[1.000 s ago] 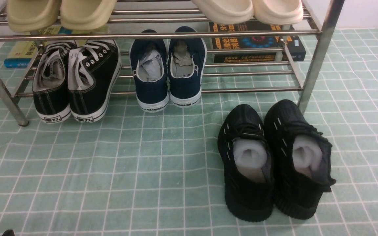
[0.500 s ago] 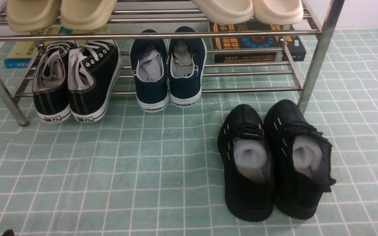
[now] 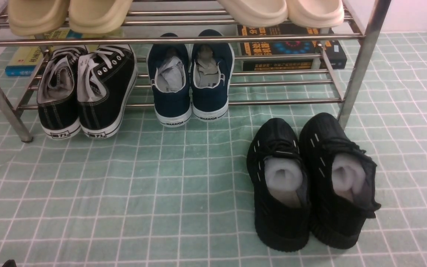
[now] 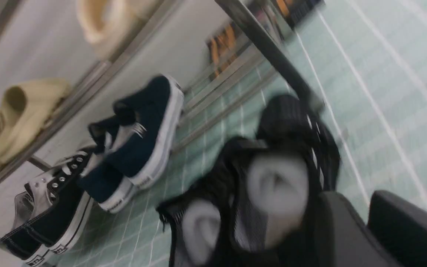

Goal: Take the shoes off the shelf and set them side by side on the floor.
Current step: 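Reach toward the shoe rack and grasp a shoe on it with the right gripper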

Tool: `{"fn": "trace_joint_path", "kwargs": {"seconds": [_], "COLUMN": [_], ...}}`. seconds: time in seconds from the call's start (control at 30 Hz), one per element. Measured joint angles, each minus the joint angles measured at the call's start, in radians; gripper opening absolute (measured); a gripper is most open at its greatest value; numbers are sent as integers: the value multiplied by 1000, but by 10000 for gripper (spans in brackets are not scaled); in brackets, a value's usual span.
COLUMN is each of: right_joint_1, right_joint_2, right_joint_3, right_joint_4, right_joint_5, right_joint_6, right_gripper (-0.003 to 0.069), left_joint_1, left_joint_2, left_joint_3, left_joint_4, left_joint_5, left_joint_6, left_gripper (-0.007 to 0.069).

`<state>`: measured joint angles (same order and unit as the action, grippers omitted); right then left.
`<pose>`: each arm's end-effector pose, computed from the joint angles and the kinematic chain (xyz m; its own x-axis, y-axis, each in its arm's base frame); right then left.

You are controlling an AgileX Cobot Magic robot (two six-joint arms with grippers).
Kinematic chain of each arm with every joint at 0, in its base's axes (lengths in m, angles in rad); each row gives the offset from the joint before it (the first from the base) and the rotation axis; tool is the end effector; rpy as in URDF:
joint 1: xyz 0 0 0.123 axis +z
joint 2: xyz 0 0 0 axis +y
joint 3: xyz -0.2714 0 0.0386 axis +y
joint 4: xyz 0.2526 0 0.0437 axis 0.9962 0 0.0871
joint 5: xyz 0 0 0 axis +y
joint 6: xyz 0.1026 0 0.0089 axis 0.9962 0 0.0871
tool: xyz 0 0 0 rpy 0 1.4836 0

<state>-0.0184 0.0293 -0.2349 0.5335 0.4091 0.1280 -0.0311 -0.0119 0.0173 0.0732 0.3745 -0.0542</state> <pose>0.0692 0.0196 0.2573 -0.1598 0.5757 -0.8019 -0.1114 0.7966 0.5941 0.0796 0.0003 0.1710 -0.2874 0.0229 -0.9575 0.0095 0.9997 0.0210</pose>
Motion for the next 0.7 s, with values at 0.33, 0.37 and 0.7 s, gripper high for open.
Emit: {"fn": "trace_joint_path", "kwargs": {"seconds": [0.33,0.37,0.7], "right_joint_1": [0,0,196], "right_joint_2": [582,626,1203], "right_joint_3": [-548,-557,-634], "right_joint_4": [-163,-158,241], "right_joint_5": [478,504,722], "right_joint_6": [-220,-220,-540], "right_gripper": [-3,-3,3], "left_joint_1": [0,0,0], "left_joint_2": [0,0,0], "left_joint_3": [0,0,0], "left_joint_4": [0,0,0], "left_joint_5": [0,0,0], "left_joint_6": [0,0,0], "left_gripper": [242,242,242]}}
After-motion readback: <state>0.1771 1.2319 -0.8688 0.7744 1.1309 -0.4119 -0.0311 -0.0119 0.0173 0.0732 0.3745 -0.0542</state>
